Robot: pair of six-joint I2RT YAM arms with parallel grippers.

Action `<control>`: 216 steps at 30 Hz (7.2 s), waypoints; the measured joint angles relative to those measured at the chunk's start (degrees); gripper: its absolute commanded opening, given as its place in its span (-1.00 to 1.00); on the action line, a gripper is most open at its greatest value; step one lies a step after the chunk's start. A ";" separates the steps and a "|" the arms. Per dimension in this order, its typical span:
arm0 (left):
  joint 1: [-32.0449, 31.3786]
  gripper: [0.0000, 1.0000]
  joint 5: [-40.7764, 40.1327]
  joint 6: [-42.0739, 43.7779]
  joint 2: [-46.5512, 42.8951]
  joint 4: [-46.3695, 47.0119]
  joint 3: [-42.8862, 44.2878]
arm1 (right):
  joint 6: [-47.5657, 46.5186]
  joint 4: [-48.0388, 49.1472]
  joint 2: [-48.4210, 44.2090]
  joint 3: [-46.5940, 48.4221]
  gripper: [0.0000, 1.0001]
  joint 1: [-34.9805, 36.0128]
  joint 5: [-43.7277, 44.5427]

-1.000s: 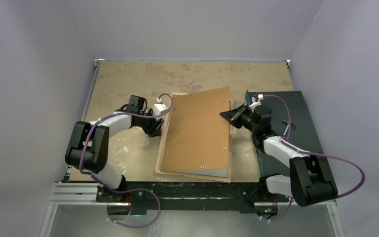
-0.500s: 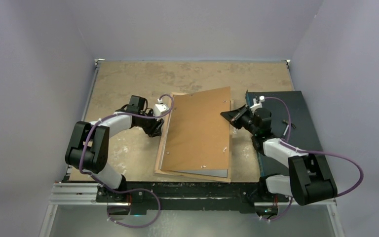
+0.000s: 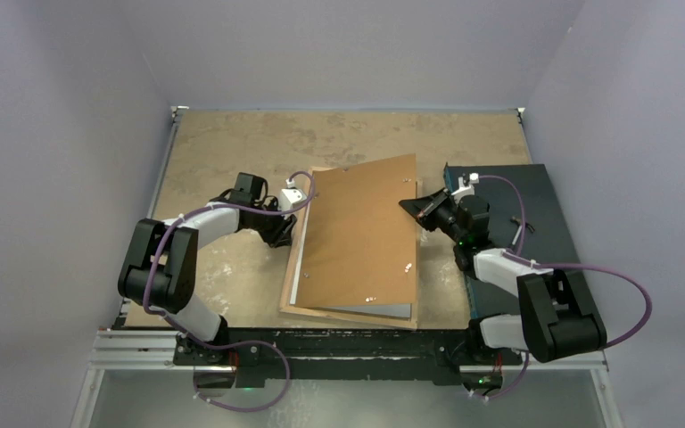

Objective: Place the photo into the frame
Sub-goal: Turn over the photo frame item on the photo frame, then install the photo frame at the center of the board.

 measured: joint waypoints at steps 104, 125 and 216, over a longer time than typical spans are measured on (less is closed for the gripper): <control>6.73 -0.06 -3.58 -5.09 -3.91 -14.19 18.75 | -27.15 -48.39 4.90 29.66 0.98 26.67 26.08; 17.44 0.57 -17.22 1.01 -11.17 -15.30 18.45 | -28.63 -43.89 5.33 27.32 0.85 27.89 24.90; 2.99 -0.50 7.06 -2.47 5.81 -19.63 8.74 | -34.36 -18.43 25.51 29.29 0.43 50.73 5.09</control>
